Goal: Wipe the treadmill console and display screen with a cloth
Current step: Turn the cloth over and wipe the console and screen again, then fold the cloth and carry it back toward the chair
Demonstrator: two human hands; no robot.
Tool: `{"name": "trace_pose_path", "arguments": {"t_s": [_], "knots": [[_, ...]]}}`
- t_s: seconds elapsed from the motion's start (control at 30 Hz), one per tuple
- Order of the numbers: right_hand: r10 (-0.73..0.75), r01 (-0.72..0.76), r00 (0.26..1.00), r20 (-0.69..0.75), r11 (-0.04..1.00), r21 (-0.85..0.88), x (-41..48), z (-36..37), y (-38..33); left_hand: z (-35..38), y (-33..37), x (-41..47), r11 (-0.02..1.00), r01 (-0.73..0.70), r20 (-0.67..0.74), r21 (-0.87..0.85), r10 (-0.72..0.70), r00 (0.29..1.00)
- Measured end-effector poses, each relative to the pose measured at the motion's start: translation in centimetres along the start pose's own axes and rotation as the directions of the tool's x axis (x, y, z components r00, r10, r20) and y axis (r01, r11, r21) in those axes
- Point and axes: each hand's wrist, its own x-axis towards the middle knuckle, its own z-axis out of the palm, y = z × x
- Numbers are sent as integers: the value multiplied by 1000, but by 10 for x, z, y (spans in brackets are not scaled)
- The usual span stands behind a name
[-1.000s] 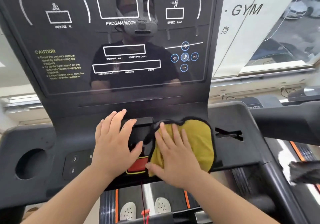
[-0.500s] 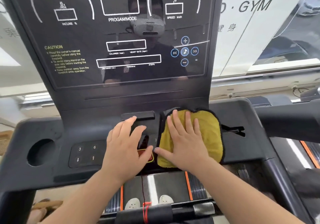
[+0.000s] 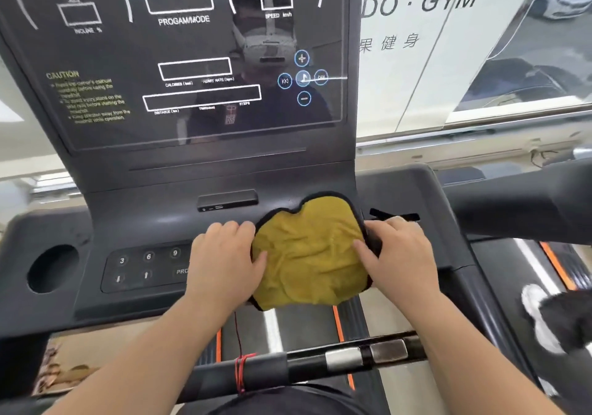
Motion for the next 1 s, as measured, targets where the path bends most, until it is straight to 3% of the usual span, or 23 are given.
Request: {"name": "trace_pose_path", "arguments": {"t_s": [0.1,0.3,0.43,0.53,0.6,0.73,0.87,1.0], "knots": [[63,-62,997,54,998,-14,-4,8,1,-4,-1,-2,997,33,8,72,-34,999],[117,-114,993,-18,987,116,2,14,-3,-6,4,-5,999,-16,96,29,13,995],[108,-98,993,-48,978,182,-4,12,-7,-12,8,1,996,12,117,-92,-1,993],[148,-138,989,-13,948,286,-10,4,-10,-19,5,6,957,67,86,-283,-44,995],[199,-187,980,11,901,392,-17,-5,-13,-26,3,10,881,99,77,-463,-72,994],[300,-252,954,-8,816,520,-35,-28,-29,-34,3,17,558,240,217,-794,-109,970],[398,-306,917,-30,750,586,-55,-55,-51,-34,-5,27,262,447,415,-856,-169,894],[529,-370,847,-49,655,658,-89,-65,-71,-35,-20,28,134,578,580,-805,-30,814]]}}
